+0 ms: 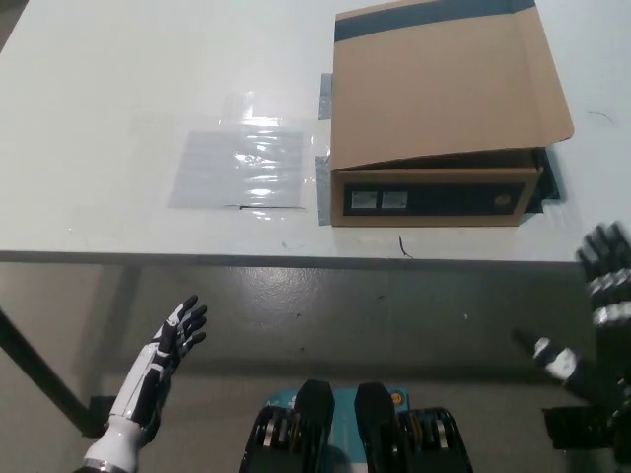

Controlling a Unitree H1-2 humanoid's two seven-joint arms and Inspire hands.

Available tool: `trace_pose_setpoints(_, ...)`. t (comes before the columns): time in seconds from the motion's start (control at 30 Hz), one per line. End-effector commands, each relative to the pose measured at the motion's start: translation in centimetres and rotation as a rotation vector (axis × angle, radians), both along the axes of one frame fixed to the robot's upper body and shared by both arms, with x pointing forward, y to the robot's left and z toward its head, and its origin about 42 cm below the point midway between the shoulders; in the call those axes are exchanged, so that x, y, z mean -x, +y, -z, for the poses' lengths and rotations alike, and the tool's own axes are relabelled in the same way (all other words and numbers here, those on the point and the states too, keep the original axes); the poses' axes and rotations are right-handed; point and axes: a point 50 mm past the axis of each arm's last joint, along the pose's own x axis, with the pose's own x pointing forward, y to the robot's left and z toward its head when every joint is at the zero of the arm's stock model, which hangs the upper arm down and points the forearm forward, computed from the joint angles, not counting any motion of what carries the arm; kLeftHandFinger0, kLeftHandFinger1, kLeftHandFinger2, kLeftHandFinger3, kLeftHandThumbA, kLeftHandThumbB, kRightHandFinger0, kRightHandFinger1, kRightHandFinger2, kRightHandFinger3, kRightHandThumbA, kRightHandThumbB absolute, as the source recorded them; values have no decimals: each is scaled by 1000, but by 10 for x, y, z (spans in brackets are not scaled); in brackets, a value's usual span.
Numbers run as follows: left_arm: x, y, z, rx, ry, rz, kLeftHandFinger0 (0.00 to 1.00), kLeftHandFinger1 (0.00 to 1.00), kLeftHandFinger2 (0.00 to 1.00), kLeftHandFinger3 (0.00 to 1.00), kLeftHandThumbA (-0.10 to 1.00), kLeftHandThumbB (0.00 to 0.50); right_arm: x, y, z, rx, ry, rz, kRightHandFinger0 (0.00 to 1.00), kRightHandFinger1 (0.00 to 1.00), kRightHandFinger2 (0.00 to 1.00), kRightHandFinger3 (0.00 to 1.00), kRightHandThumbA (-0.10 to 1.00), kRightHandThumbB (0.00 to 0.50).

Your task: A small storage box is placed at the center of the table and the robot uses its right hand to slide under its lid and push it upwards to open it

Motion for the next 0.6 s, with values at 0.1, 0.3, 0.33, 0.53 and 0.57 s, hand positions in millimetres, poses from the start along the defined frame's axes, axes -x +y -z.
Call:
trace_pose_setpoints(0.1, -7, 0, -16, -6, -71, 30, 1000, 1000, 1000, 1000, 1000, 500, -37, -28, -51, -166, -148, 14, 1000, 1000, 1000, 1000, 1000, 212)
trace_pose_setpoints(0.3, -8, 0, -17, -13, -79, 32, 1000, 1000, 1000, 1000, 1000, 500, -72, -44, -62, -240, -152, 9, 1000, 1000, 1000, 1000, 1000, 232)
trace_pose_setpoints(0.33, -8, 0, -17, -12, -80, 32, 1000, 1000, 1000, 1000, 1000, 500, -77, -46, -63, -254, -150, 6, 1000, 1000, 1000, 1000, 1000, 234)
trace_pose_setpoints(0.53, -4, 0, -15, -8, -78, 40, 1000, 1000, 1000, 1000, 1000, 500, -119, -54, -58, -351, -101, -24, 1000, 1000, 1000, 1000, 1000, 288)
trace_pose_setpoints(0.57, -4, 0, -15, -11, -81, 40, 1000, 1000, 1000, 1000, 1000, 500, -124, -54, -58, -365, -94, -22, 1000, 1000, 1000, 1000, 1000, 287)
